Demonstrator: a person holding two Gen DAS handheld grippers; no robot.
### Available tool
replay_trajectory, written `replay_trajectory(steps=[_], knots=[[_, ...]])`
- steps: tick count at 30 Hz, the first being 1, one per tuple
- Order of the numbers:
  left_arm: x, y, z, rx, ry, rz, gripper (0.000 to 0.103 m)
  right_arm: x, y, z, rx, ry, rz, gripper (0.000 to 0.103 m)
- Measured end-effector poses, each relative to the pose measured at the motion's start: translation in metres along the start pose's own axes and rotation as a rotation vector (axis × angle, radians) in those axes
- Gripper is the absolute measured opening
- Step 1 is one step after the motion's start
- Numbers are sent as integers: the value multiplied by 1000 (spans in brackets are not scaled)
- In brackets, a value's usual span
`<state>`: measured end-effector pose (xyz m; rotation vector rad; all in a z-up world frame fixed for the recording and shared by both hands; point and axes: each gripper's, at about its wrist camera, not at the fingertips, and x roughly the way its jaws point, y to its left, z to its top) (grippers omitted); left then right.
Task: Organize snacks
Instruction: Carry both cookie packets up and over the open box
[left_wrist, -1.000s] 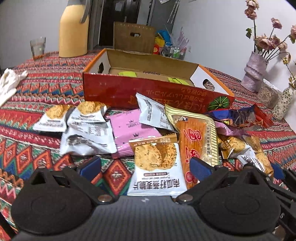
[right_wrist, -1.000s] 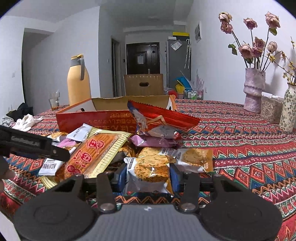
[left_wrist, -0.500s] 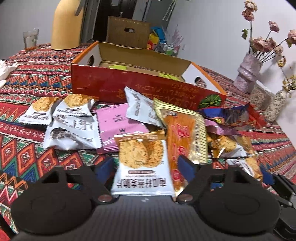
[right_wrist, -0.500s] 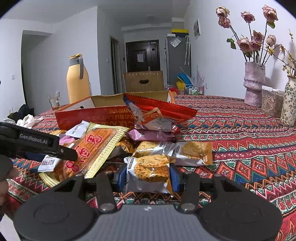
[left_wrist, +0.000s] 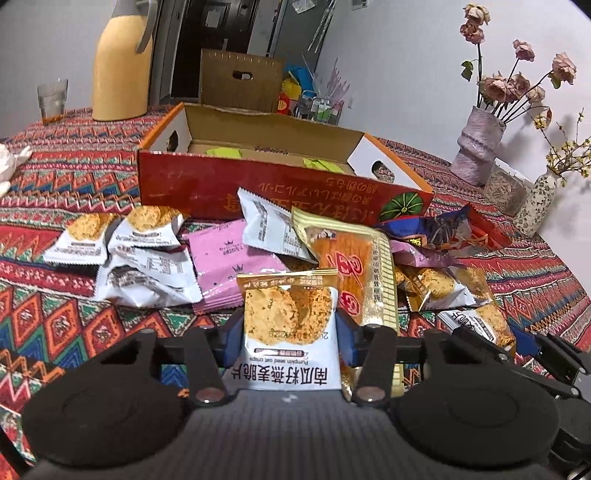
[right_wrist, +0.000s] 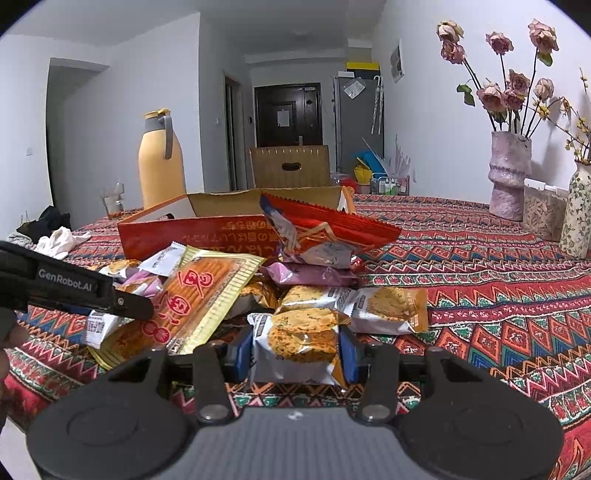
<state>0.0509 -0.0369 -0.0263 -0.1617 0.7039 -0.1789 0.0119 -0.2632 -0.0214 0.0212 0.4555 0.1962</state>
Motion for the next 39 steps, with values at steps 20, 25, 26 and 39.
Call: replay_trajectory(steps=[20, 25, 26, 39], knots=[[-22, 1, 35, 47, -142, 31, 51, 16, 29, 37, -39, -81, 58, 46], [-21, 4, 55, 47, -182, 51, 51, 31, 38, 54, -36, -99, 63, 46], [-21, 5, 59, 48, -192, 56, 51, 34, 40, 58, -38, -103, 63, 46], [-4, 12, 111, 36, -259, 94, 51, 82, 53, 104, -34, -131, 38, 46]])
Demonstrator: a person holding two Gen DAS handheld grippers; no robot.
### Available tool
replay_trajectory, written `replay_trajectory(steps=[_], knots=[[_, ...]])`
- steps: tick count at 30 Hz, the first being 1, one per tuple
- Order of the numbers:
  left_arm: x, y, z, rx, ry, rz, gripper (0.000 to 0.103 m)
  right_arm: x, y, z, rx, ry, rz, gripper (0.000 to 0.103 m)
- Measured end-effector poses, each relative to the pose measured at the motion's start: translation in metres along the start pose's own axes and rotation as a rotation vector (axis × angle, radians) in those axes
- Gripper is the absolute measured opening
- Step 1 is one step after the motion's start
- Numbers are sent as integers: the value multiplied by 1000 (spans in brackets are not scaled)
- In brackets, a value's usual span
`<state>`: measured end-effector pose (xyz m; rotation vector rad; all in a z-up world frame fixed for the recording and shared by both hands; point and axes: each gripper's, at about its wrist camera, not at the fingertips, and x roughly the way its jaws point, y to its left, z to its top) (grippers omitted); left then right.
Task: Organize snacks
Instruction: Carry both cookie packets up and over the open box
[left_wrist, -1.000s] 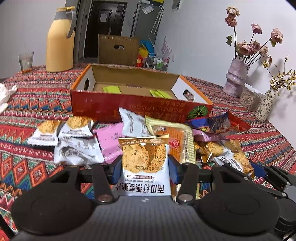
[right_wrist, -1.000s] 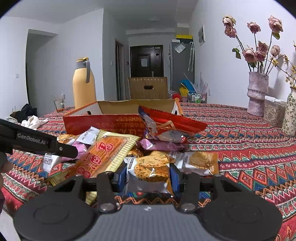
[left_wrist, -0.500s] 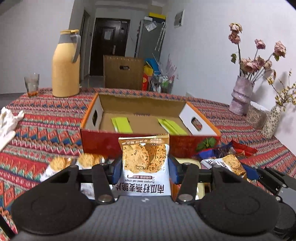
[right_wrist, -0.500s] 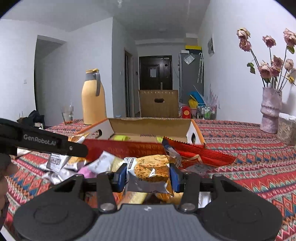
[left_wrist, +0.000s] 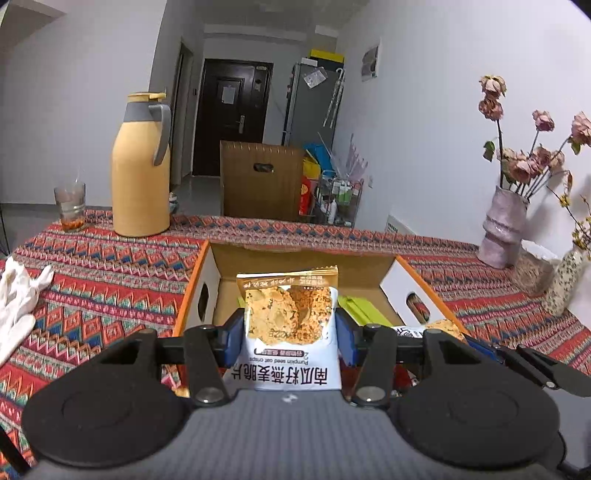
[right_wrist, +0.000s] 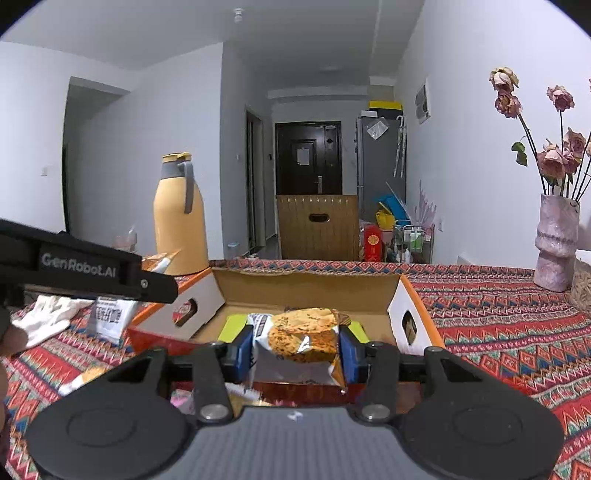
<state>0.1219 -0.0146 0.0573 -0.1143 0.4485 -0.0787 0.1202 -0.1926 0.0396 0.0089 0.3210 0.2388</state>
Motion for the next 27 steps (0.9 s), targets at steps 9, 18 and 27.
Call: replay_trajectory(steps=[9, 18, 27], knots=[[35, 1, 25, -22, -11, 34, 51, 49, -3, 21, 13, 28, -56, 46], [80, 8, 37, -46, 8, 94, 51, 91, -4, 33, 8, 46, -92, 46], [103, 20, 23, -54, 26, 104, 51, 97, -12, 26, 25, 7, -101, 46]])
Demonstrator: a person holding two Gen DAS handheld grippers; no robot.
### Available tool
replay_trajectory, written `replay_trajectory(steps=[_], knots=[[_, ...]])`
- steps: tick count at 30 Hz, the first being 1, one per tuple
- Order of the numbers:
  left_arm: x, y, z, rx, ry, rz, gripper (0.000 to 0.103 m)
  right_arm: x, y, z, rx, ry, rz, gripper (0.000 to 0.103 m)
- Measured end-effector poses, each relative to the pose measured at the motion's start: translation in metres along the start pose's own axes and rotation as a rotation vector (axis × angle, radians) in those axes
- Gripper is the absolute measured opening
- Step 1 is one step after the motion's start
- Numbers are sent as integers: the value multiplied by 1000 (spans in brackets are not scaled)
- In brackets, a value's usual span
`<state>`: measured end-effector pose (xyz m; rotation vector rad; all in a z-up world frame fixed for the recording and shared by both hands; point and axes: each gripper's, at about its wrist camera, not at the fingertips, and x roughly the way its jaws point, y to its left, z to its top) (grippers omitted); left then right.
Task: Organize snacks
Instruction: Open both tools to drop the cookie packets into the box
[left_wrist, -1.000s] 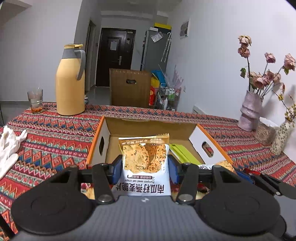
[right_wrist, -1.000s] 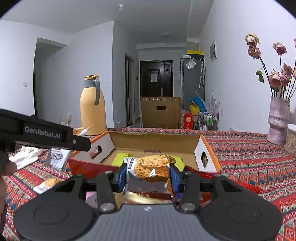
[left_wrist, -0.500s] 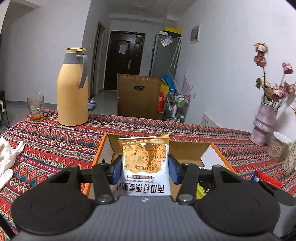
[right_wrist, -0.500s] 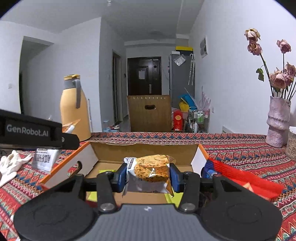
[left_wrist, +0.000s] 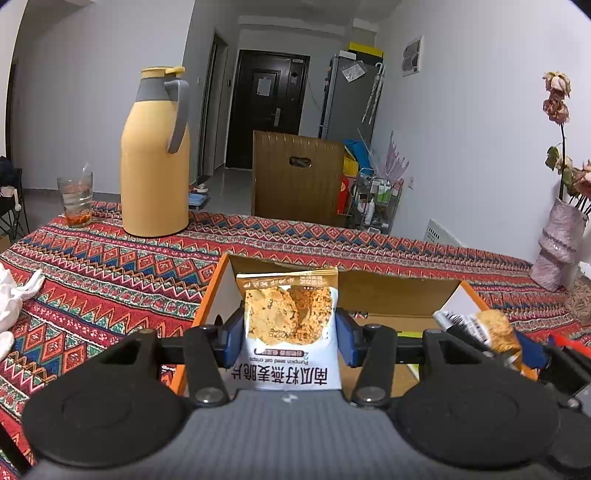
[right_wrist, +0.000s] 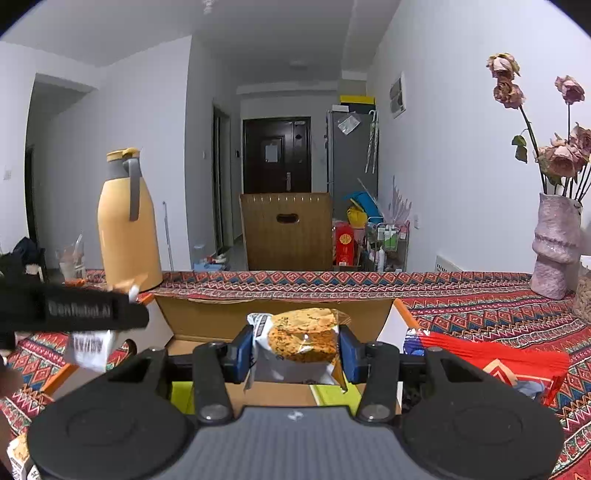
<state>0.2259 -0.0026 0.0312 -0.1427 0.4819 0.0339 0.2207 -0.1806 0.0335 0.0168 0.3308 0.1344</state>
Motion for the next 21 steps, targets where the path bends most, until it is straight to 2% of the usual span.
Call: replay_trajectory(steps=[14, 16, 19, 21], knots=[[0, 1, -7, 8, -14, 6, 53, 3, 4, -5, -27, 3, -16, 47], [-2, 2, -8, 0, -24, 5, 60, 2, 3, -5, -23, -3, -19, 52], [-6, 5, -7, -23, -48, 18, 83, -1, 1, -5, -9, -13, -20, 60], [-10, 6, -6, -31, -70, 28, 92, -3, -1, -5, 3, -22, -28, 84]])
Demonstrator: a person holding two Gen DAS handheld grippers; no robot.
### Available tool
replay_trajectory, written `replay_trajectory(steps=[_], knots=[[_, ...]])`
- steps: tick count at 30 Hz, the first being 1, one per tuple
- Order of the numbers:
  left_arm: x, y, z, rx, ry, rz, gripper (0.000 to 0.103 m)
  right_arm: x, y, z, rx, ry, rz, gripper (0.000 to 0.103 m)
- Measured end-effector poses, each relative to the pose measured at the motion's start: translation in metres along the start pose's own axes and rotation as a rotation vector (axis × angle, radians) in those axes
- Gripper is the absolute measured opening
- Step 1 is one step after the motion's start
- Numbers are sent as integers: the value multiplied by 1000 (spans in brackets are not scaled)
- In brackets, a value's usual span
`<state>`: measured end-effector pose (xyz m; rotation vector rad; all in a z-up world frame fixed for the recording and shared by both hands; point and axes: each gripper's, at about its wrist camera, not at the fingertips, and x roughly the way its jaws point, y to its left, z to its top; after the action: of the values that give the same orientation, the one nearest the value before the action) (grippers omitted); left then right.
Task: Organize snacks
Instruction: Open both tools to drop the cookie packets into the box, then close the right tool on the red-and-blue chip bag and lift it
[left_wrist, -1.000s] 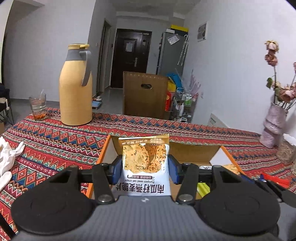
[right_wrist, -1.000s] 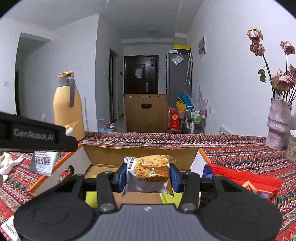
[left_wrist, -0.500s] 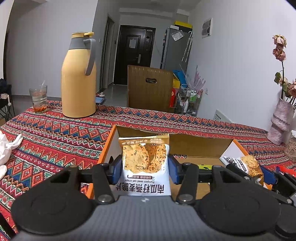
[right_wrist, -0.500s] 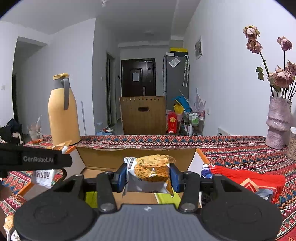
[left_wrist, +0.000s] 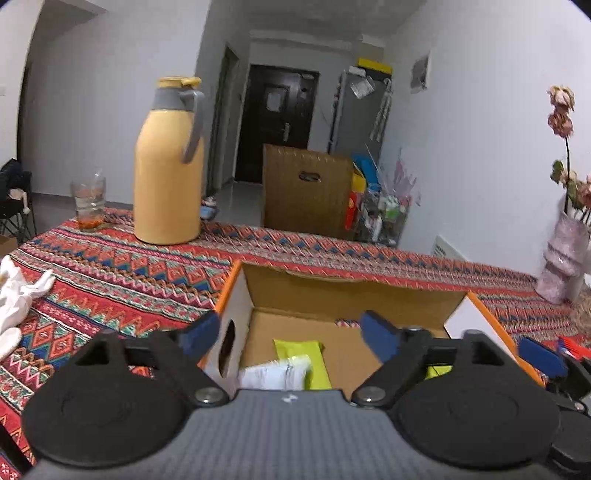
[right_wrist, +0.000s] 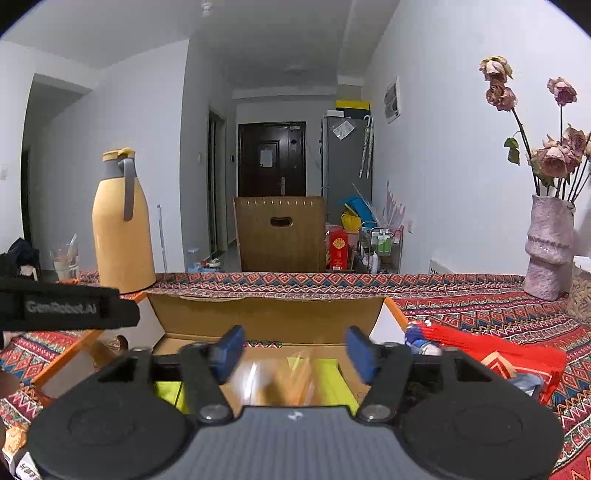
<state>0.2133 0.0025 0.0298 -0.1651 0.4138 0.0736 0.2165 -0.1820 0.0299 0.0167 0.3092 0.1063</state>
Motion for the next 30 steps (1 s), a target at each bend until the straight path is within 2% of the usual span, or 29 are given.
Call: replay_trajectory(steps=[1, 3, 4, 21, 30], knots=[[-2, 1, 1, -6, -6, 3, 103, -1, -1, 0, 7, -5, -3, 89], [-7, 1, 1, -12, -27, 20, 103, -3, -4, 0, 26, -8, 5, 102], [-9, 1, 2, -12, -32, 17, 103, -4, -6, 1, 38, -10, 12, 103], [-27, 1, 4, -24, -60, 4, 103, -14, -9, 2, 53, -32, 40, 103], [-63, 2, 17, -48, -113, -48, 103, -33, -5, 13, 42, -75, 52, 103]])
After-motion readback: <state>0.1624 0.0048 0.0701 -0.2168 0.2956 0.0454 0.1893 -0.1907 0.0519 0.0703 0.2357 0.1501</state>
